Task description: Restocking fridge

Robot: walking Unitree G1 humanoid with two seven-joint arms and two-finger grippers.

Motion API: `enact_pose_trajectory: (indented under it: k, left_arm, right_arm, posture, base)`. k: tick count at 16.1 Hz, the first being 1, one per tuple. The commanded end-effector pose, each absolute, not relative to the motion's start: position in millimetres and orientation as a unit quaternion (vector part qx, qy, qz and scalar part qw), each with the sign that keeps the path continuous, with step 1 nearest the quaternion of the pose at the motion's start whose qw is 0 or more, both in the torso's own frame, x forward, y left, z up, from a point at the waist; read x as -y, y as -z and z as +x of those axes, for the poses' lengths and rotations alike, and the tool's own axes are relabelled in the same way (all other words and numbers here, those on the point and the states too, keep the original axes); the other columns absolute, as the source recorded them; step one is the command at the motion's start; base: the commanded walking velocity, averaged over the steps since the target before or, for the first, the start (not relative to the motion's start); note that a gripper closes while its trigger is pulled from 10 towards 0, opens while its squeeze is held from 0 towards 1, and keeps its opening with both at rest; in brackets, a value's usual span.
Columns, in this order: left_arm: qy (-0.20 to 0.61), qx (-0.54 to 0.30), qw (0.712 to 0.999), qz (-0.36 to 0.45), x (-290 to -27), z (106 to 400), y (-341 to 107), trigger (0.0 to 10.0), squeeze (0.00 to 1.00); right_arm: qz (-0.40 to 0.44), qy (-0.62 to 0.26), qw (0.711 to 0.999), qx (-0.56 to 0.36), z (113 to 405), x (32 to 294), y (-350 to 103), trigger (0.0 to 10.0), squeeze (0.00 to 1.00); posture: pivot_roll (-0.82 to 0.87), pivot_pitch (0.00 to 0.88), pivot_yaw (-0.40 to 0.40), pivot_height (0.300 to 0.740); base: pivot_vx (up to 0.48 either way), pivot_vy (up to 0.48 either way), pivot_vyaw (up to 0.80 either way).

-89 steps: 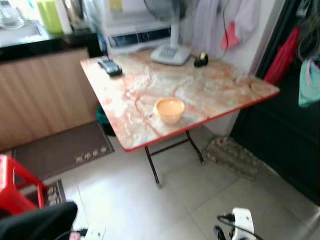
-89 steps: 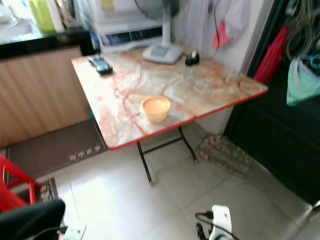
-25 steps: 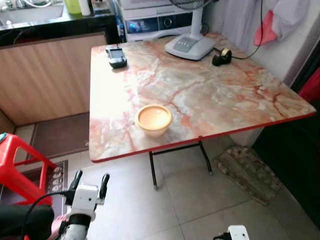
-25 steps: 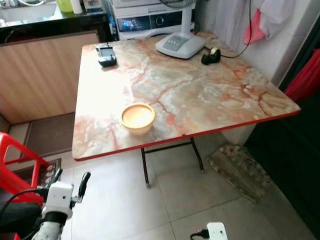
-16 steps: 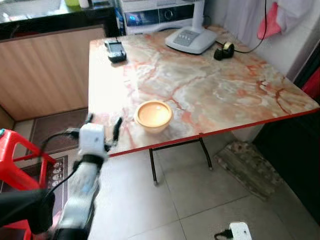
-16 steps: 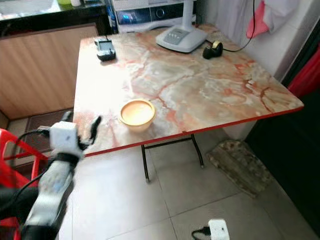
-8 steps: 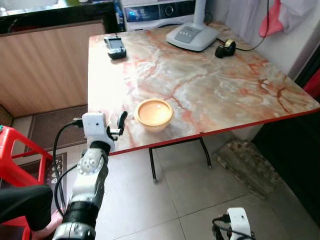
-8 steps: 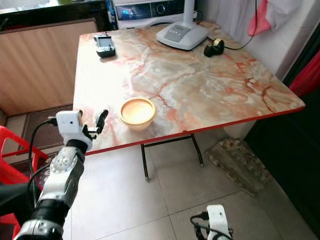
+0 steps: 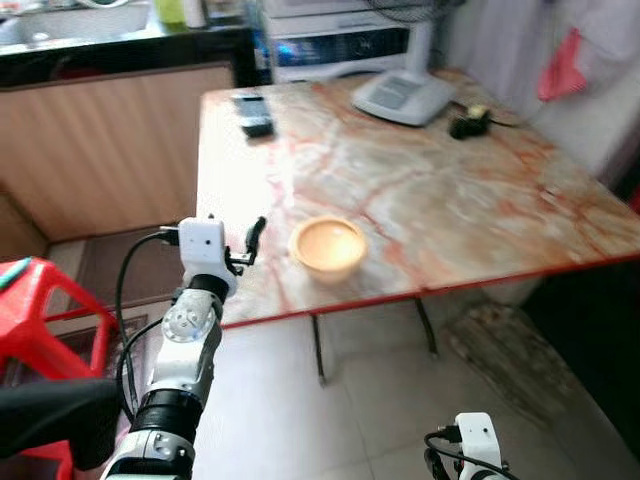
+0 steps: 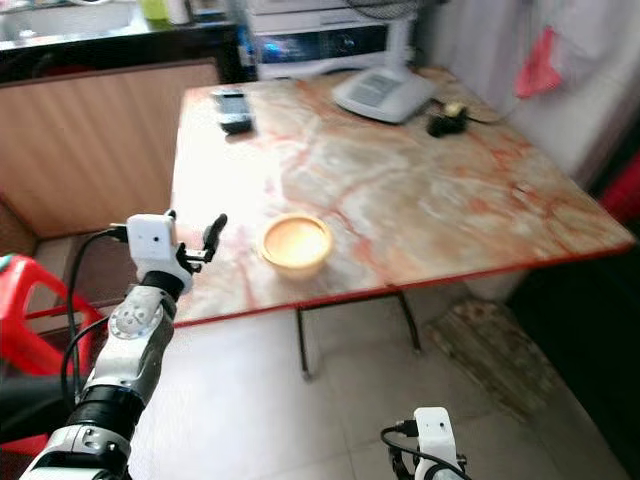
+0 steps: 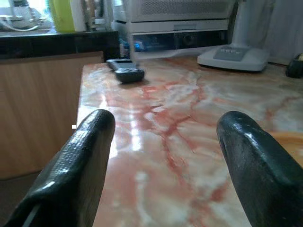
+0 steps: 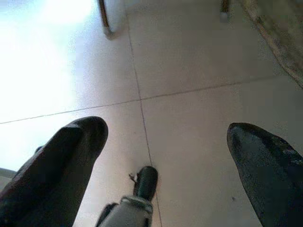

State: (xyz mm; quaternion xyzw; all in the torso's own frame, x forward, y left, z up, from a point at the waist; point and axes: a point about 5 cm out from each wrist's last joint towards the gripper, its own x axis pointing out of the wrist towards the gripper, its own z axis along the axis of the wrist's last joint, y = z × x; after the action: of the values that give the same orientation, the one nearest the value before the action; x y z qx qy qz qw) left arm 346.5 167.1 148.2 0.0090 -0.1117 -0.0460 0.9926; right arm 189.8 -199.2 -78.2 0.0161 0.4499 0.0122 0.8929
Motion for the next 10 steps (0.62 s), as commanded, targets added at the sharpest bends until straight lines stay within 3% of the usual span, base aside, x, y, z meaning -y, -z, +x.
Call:
enact_pose_trajectory:
  k: [1,5,10]
  left_arm:
    - [0.049,0.110,0.993,0.019,-167,347,-147,10.0,0.00]
    - [0.071,0.112,0.991,0.020,-161,345,-146,10.0,0.00]
    - [0.093,0.107,0.990,0.016,-156,343,-144,10.0,0.00]
  right_arm:
    - [0.024,-0.009,0.891,-0.453,188,198,79,10.0,0.00]
    - [0.028,-0.011,0.891,-0.453,189,198,79,10.0,0.00]
    - [0.030,-0.009,0.891,-0.453,191,198,78,10.0,0.00]
  posture:
    - [0.05,0.000,0.008,0.740]
    - [0.05,0.000,0.005,0.740]
    - [0.07,0.000,0.006,0.740]
  base:
    - [0.428,0.000,0.00]
    - [0.395,0.000,0.00]
    - [0.000,0.000,0.00]
